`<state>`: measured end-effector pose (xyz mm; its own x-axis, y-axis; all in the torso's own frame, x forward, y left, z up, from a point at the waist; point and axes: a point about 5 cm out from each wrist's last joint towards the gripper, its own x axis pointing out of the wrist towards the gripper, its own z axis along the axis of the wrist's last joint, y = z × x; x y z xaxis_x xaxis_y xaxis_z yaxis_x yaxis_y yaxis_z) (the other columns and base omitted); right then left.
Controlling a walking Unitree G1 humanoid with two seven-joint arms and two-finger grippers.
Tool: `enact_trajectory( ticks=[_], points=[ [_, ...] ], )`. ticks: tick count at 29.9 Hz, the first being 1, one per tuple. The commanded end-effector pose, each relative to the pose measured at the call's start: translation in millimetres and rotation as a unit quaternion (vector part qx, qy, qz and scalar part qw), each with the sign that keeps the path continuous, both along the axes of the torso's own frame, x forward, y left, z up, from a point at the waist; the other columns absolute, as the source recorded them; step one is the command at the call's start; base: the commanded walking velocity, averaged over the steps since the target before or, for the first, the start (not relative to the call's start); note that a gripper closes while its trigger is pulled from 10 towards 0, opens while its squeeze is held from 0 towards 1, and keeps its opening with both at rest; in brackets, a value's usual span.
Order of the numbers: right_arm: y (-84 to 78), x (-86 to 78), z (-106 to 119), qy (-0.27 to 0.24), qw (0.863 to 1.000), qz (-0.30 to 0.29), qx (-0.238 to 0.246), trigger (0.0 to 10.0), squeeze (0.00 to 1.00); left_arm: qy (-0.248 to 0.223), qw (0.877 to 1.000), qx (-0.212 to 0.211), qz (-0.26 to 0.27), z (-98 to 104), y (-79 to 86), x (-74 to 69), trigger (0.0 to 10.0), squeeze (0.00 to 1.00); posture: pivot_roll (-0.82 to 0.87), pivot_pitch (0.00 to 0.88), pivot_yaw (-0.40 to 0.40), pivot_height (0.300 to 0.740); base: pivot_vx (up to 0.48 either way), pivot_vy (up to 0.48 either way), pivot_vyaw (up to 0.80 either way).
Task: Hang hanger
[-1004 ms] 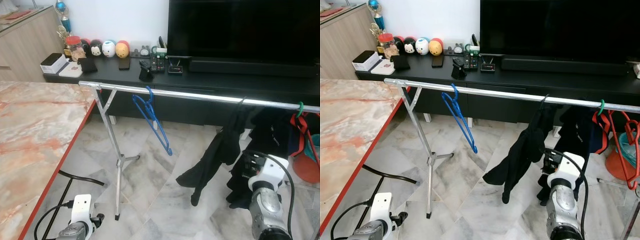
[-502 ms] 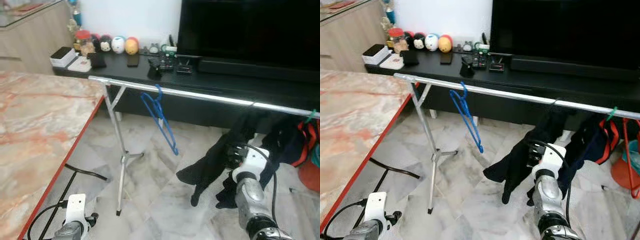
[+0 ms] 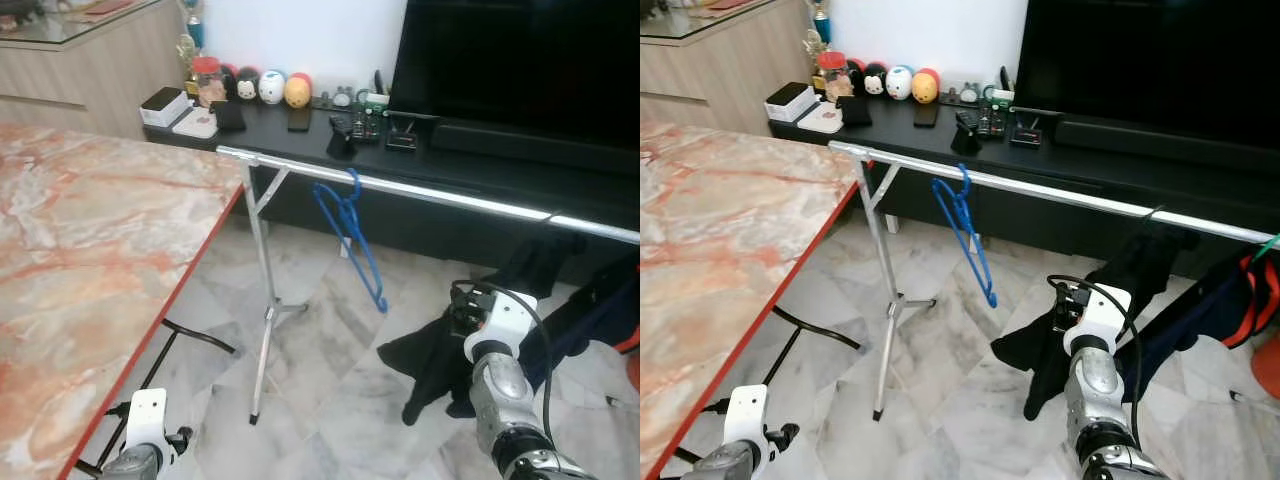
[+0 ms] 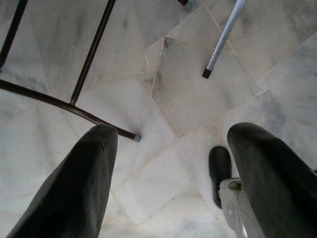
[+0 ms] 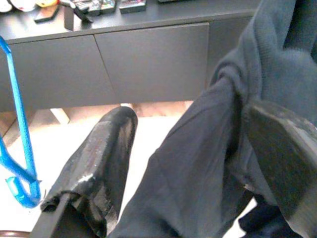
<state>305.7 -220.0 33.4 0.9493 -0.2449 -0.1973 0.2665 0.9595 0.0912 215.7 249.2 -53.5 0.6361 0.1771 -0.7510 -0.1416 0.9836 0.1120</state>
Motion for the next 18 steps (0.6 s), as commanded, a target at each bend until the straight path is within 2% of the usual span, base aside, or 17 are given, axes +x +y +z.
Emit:
enact_trajectory(
  ticks=[1,5,9,18],
  points=[
    [-9.2,-4.9,-2,-0.001,1.0,-0.02,-0.001,10.0,0.0,0.017,1.0,0.006,-0.015,-4,0.9,-6.1,10.0,0.0,-0.12,0.0,0.041,0.74,0.0,0.0,0.0],
    [-24.5,-17.4,-3,-0.016,0.999,-0.046,-0.013,10.0,0.0,0.033,0.999,0.01,-0.041,-9,1.4,-17.3,10.0,0.0,-0.18,0.0,0.063,0.74,0.0,0.0,0.0],
    [-32.7,-27.8,-10,-0.004,0.998,-0.059,-0.019,10.0,0.0,0.039,0.999,0.006,-0.037,-13,2.5,-25.1,10.0,0.0,-0.17,0.0,0.055,0.74,0.0,0.0,0.0],
    [-37.9,-29.8,-7,-0.014,0.998,-0.059,-0.022,10.0,0.0,0.042,0.998,0.005,-0.036,-16,4.5,-33.7,10.0,0.0,-0.19,0.0,0.047,0.74,0.0,0.0,0.0]
  ],
)
